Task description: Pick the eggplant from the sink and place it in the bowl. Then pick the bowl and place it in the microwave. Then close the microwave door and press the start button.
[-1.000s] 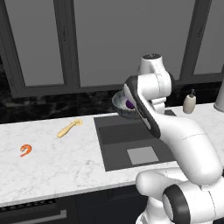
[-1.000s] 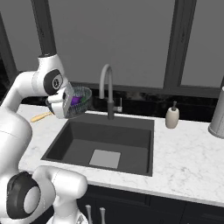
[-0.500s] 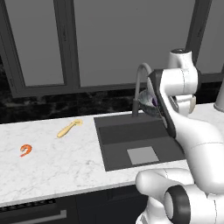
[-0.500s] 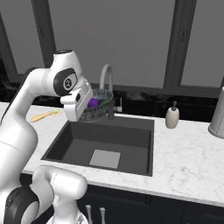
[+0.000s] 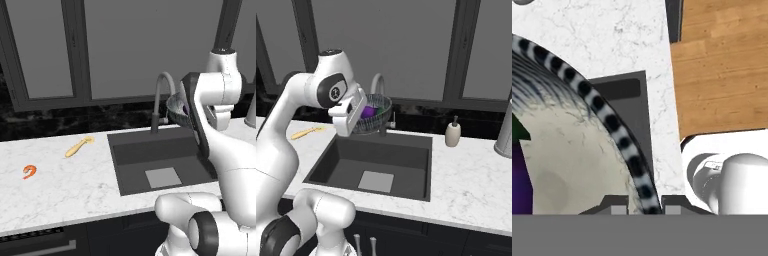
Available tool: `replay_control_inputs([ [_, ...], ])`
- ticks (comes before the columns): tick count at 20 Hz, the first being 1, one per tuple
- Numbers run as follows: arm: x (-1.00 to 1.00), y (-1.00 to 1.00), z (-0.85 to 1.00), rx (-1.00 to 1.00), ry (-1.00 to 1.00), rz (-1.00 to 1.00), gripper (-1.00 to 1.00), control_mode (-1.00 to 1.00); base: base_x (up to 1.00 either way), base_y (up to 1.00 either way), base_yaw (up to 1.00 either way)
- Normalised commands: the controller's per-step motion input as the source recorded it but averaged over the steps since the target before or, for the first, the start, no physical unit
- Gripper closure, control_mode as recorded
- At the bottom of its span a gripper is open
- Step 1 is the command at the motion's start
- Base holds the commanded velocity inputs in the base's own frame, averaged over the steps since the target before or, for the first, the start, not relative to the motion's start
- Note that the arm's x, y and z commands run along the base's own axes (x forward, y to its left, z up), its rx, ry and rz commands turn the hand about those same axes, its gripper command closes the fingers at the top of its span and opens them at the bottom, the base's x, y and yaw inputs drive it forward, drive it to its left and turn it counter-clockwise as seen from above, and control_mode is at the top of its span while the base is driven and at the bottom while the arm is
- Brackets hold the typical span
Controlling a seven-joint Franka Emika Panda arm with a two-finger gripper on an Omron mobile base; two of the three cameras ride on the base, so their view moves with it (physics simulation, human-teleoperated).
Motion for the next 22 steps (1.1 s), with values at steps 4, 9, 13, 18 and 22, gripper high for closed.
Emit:
replay_control_inputs([
  [4,-0.31,-0.05,0.26,0.05,0.00,0.00,1.00,-1.00,0.00,0.00,0.00],
  [9,-0.77,0.09,0.03,0.11,0.00,0.00,1.00,-1.00,0.00,0.00,0.00],
  [13,-0.50,0.08,0.00,0.02,-0.13,0.00,1.00,1.00,-0.24,0.14,0.00],
  [18,0.00,0.00,0.00,0.00,0.00,0.00,1.00,1.00,-0.01,0.27,0.07],
  [22,0.00,0.00,0.00,0.00,0.00,0.00,1.00,1.00,-0.61,1.00,0.27],
])
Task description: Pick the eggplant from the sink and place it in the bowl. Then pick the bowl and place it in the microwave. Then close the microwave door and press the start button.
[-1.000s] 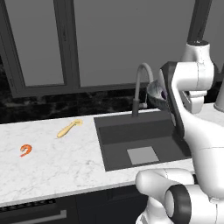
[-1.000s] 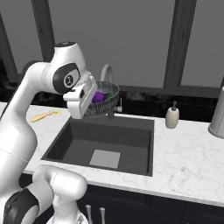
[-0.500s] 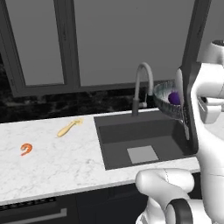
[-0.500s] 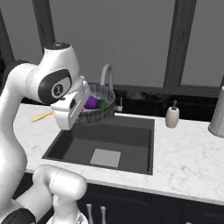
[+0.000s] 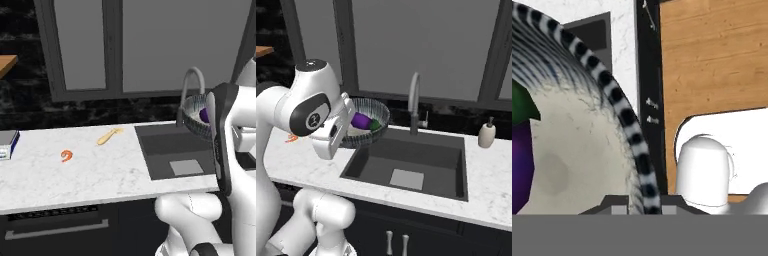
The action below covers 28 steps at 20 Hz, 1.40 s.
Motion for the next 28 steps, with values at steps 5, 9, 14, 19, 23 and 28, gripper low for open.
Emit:
replay_control_inputs([
  [5,0.00,0.00,0.00,0.00,0.00,0.00,1.00,1.00,-0.57,1.00,0.44],
  [9,0.00,0.00,0.00,0.00,0.00,0.00,1.00,1.00,-0.06,0.97,0.75],
  [14,0.00,0.00,0.00,0.00,0.00,0.00,1.00,1.00,0.00,0.73,0.86],
  [19,0.00,0.00,0.00,0.00,0.00,0.00,1.00,1.00,0.00,0.58,0.91],
  [23,0.00,0.00,0.00,0.00,0.00,0.00,1.00,1.00,0.00,0.43,0.95],
  [28,0.00,0.00,0.00,0.00,0.00,0.00,1.00,1.00,0.00,0.23,0.98],
])
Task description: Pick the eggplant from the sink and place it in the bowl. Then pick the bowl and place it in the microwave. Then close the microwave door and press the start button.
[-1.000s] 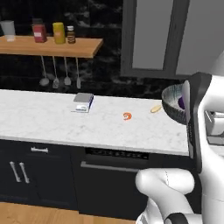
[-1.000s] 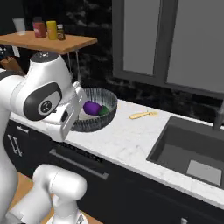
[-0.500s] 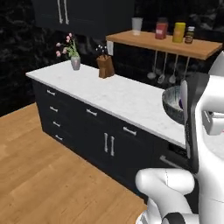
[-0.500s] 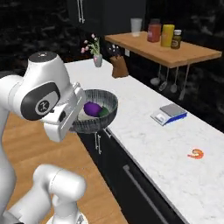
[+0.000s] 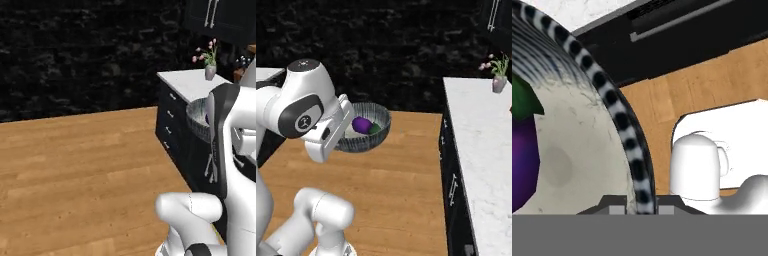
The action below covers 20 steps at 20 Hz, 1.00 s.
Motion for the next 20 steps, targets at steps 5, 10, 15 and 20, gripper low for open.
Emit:
replay_control_inputs([
  [5,0.00,0.00,0.00,0.00,0.00,0.00,1.00,1.00,0.00,0.19,0.99],
  [10,0.00,0.00,0.00,0.00,0.00,0.00,1.00,1.00,0.00,0.20,0.98],
  [15,0.00,0.00,0.00,0.00,0.00,0.00,1.00,1.00,0.05,0.00,1.00],
  [20,0.00,0.00,0.00,0.00,0.00,0.00,1.00,1.00,0.10,0.00,1.00],
])
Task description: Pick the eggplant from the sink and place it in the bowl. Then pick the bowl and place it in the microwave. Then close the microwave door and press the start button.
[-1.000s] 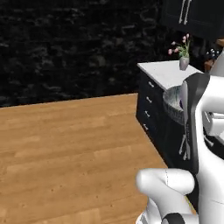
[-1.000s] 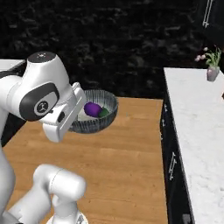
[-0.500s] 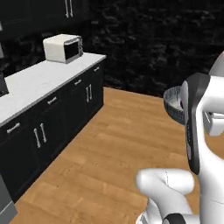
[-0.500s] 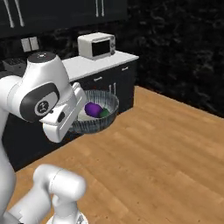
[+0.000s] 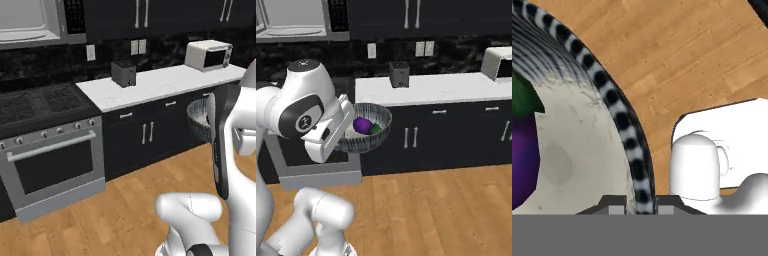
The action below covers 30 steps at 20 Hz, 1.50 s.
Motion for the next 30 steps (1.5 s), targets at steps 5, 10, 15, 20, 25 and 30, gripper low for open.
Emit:
replay_control_inputs([
  [5,0.00,0.00,0.00,0.00,0.00,0.00,1.00,1.00,0.11,0.00,1.00],
  [10,0.00,0.00,0.00,0.00,0.00,0.00,1.00,1.00,0.32,0.00,0.97],
  [15,0.00,0.00,0.00,0.00,0.00,0.00,1.00,1.00,0.40,-0.53,0.75],
  [20,0.00,0.00,0.00,0.00,0.00,0.00,1.00,1.00,0.46,-1.00,0.51],
  [25,0.00,0.00,0.00,0.00,0.00,0.00,1.00,1.00,0.53,-0.98,0.45],
  [30,0.00,0.00,0.00,0.00,0.00,0.00,1.00,1.00,0.10,-0.92,0.12],
])
